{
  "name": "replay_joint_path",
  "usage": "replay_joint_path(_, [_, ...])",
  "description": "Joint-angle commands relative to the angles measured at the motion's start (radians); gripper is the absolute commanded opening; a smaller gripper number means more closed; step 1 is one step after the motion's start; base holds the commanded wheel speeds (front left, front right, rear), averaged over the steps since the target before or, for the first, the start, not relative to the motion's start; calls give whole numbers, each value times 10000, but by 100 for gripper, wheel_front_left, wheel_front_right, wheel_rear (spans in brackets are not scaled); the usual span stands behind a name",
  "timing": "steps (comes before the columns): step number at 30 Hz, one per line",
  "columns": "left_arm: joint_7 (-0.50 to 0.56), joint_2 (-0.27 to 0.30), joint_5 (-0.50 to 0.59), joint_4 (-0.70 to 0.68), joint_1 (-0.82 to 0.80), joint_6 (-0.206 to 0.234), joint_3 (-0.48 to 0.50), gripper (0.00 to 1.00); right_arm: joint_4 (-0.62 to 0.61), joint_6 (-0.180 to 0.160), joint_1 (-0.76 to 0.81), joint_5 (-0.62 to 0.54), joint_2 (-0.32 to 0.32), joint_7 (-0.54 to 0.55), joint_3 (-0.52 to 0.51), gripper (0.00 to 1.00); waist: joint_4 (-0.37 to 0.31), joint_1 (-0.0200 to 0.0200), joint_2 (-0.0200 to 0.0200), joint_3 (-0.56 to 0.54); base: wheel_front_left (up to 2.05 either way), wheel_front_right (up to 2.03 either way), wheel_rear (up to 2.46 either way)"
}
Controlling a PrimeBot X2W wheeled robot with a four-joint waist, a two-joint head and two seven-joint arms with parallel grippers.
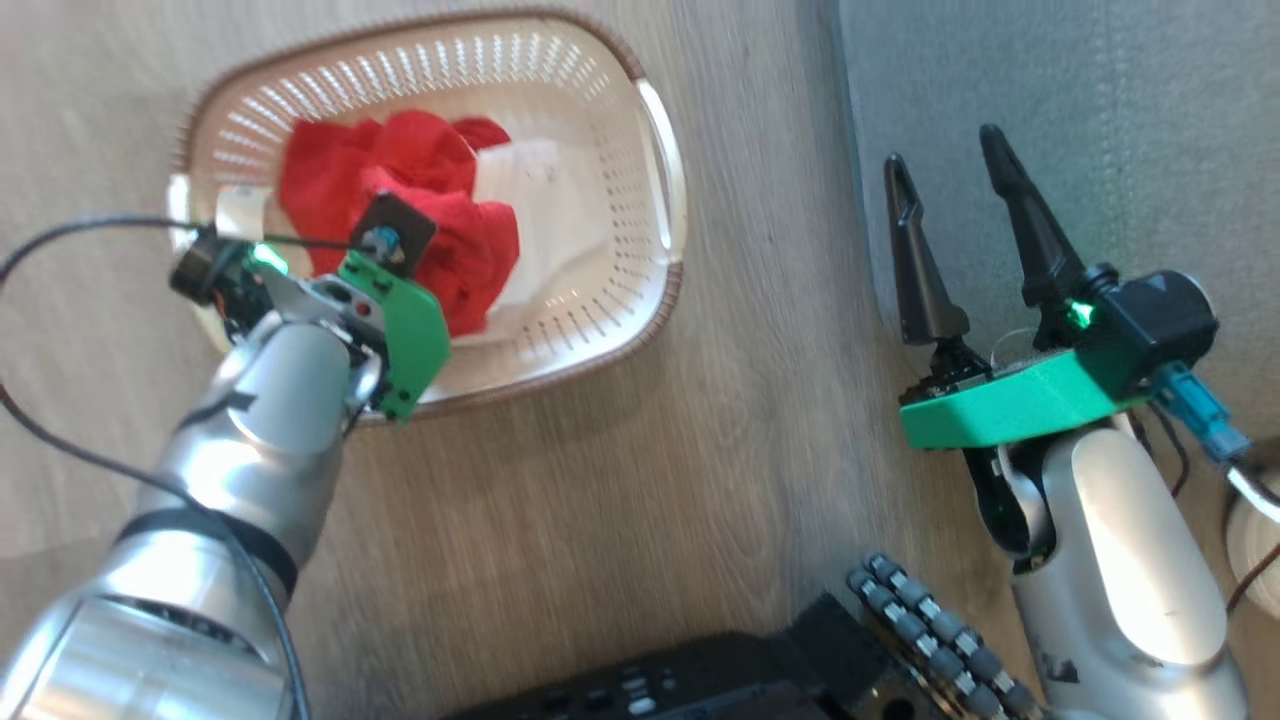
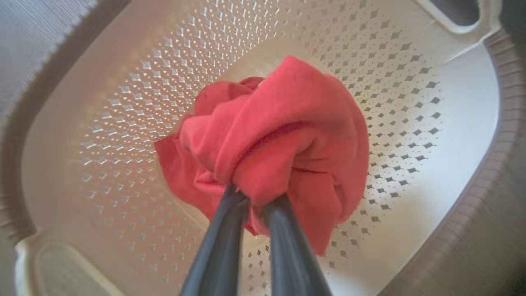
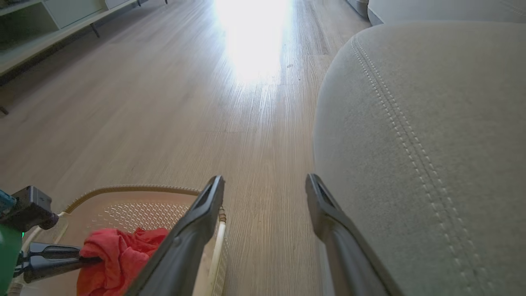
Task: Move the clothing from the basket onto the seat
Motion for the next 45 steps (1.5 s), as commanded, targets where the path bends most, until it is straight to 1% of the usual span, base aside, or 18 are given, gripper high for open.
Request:
replay_joint_path(1, [-312, 39, -174, -114, 446, 164, 217, 0, -98, -2, 426, -168, 36, -65, 158, 100, 553, 0, -1, -1100, 0, 0, 0])
replay_joint_path(5, [-598, -34, -401, -308, 862, 434, 327, 0, 80, -2, 601, -318, 36, -65, 106, 100, 771, 0, -1, -2033, 0, 0, 0])
replay_joint_path(7, [-646, -47, -480, -629, 1093, 601, 369, 0, 177, -2, 707, -363, 36, -65, 62, 100, 871, 0, -1, -2476, 0, 0, 0])
replay_joint_path(8, [-652, -46, -532, -1035, 1218, 671, 411, 0, 218, -2, 764, -373, 36, -65, 36, 100, 924, 0, -1, -2685, 0, 0, 0])
replay_joint_path(9, [-652, -46, -532, -1035, 1218, 671, 411, 0, 218, -2, 764, -373, 36, -65, 36, 100, 924, 0, -1, -2685, 0, 0, 0])
replay_joint_path(14, [-659, 147, -954, -3459, 2186, 861, 932, 0, 402, -2, 1059, -400, 36, -65, -24, 100, 1140, 0, -1, -3655, 0, 0, 0])
replay_joint_path(17, [-660, 272, -1049, -4978, 2785, 1077, 1293, 0, 505, -2, 1228, -389, 36, -65, -69, 100, 1259, 0, -1, -4200, 0, 0, 0])
replay_joint_path(22, [-661, 363, -1071, -7459, 3695, 1216, 1955, 0, 634, -2, 1526, -419, 36, -65, -106, 100, 1417, 0, -1, -5045, 0, 0, 0])
replay_joint_path(29, [-662, 320, -967, -10323, 4772, 1286, 2997, 0, 836, -2, 1971, -315, 36, -65, -11, 100, 1508, 0, -1, -6113, 0, 0, 0])
replay_joint_path(36, [-662, 50, -1011, -12501, 5586, 1253, 4051, 0, 1017, -2, 2501, -323, 36, -65, 60, 100, 1513, 0, -1, -7149, 0, 0, 0])
replay_joint_path(41, [-662, -63, -718, -13905, 5724, 1228, 4351, 0, 1031, -2, 2807, -375, 36, -65, 35, 100, 1536, 0, -1, -7578, 0, 0, 0])
replay_joint_path(45, [-662, -156, -666, -14752, 5653, 1160, 4260, 0, 1035, -2, 2953, -486, 36, -65, 68, 100, 1574, 0, -1, -7790, 0, 0, 0])
